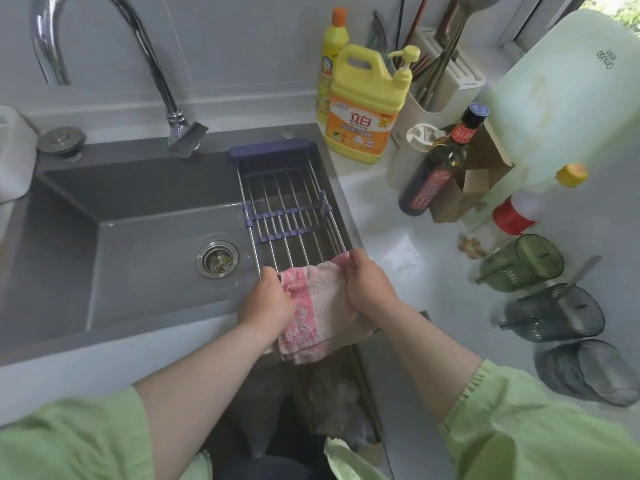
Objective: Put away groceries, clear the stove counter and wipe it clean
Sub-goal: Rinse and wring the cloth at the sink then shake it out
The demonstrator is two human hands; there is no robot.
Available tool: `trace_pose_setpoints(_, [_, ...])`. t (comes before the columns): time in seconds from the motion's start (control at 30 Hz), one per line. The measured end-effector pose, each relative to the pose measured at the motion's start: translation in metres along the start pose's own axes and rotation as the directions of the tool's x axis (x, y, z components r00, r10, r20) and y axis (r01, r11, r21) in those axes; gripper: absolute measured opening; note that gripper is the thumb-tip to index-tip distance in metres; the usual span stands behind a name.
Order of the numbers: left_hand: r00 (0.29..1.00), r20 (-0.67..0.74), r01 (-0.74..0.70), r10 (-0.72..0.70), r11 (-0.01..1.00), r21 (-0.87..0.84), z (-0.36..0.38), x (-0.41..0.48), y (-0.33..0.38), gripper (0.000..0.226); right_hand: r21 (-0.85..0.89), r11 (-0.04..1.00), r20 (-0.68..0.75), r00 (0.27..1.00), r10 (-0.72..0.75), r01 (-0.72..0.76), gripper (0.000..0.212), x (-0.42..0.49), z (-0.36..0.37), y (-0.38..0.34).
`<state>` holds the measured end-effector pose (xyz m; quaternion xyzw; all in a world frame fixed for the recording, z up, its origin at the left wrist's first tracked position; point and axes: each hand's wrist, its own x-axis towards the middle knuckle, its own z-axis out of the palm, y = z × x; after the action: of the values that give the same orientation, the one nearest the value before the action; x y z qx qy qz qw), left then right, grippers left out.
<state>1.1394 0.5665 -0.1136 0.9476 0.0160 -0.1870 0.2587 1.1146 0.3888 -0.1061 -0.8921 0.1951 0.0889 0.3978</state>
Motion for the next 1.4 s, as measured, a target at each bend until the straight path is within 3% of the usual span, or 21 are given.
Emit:
trace_pose_setpoints(0.13, [0.995, -0.062, -0.071, 0.072, 0.997, 0.020, 0.000, 0.002, -0.004, 0.018, 0.024, 1.000, -0.085, 0.996, 0.017, -0.015, 0.023, 0.002, 0.007, 0.004])
trace_pose_setpoints(0.23, [0.989, -0.109, -0.100, 0.101, 0.995, 0.015, -0.002, -0.001, -0.002, 0.021, -0.129, 0.991, -0.114, 0.993, 0.021, -0.036, 0.028, 0.004, 0.012, 0.005])
trace_pose_setpoints(0.3, [0.964, -0.172, -0.188, 0.201, 0.978, 0.091, -0.004, -0.006, -0.003, 0.042, -0.266, 0.964, -0.162, 0.987, -0.019, -0.025, 0.033, 0.000, 0.010, 0.004])
trace_pose_setpoints(0.37, [0.923, -0.106, -0.349, 0.371, 0.920, 0.179, -0.006, -0.010, -0.003, 0.061, -0.415, 0.896, -0.157, 0.957, -0.243, 0.159, 0.035, -0.006, 0.007, 0.007])
trace_pose_setpoints(0.43, [0.882, 0.065, -0.469, 0.467, 0.852, 0.232, -0.006, -0.011, -0.002, 0.076, -0.473, 0.787, 0.071, 0.908, -0.413, 0.395, 0.046, -0.008, 0.005, 0.014])
trace_pose_setpoints(0.53, [0.865, 0.226, -0.501, 0.449, 0.804, 0.321, -0.003, -0.008, -0.004, 0.096, -0.421, 0.771, 0.334, 0.872, -0.358, 0.478, 0.076, -0.004, -0.005, 0.019])
trace_pose_setpoints(0.63, [0.874, 0.250, -0.482, 0.416, 0.811, 0.333, -0.008, -0.004, -0.011, 0.108, -0.469, 0.759, 0.393, 0.876, -0.278, 0.451, 0.102, 0.004, -0.016, 0.025])
trace_pose_setpoints(0.77, [0.862, 0.318, -0.496, 0.394, 0.783, 0.375, -0.008, 0.001, -0.014, 0.121, -0.547, 0.684, 0.431, 0.862, -0.265, 0.483, 0.120, 0.013, -0.018, 0.037])
trace_pose_setpoints(1.0, [0.865, 0.321, -0.493, 0.385, 0.766, 0.413, -0.003, 0.002, -0.010, 0.127, -0.593, 0.617, 0.468, 0.845, -0.260, 0.518, 0.126, 0.017, -0.020, 0.037])
trace_pose_setpoints(1.4, [0.868, 0.366, -0.480, 0.335, 0.756, 0.446, -0.005, 0.005, -0.004, 0.126, -0.592, 0.668, 0.452, 0.872, -0.188, 0.451, 0.122, 0.009, -0.019, 0.021])
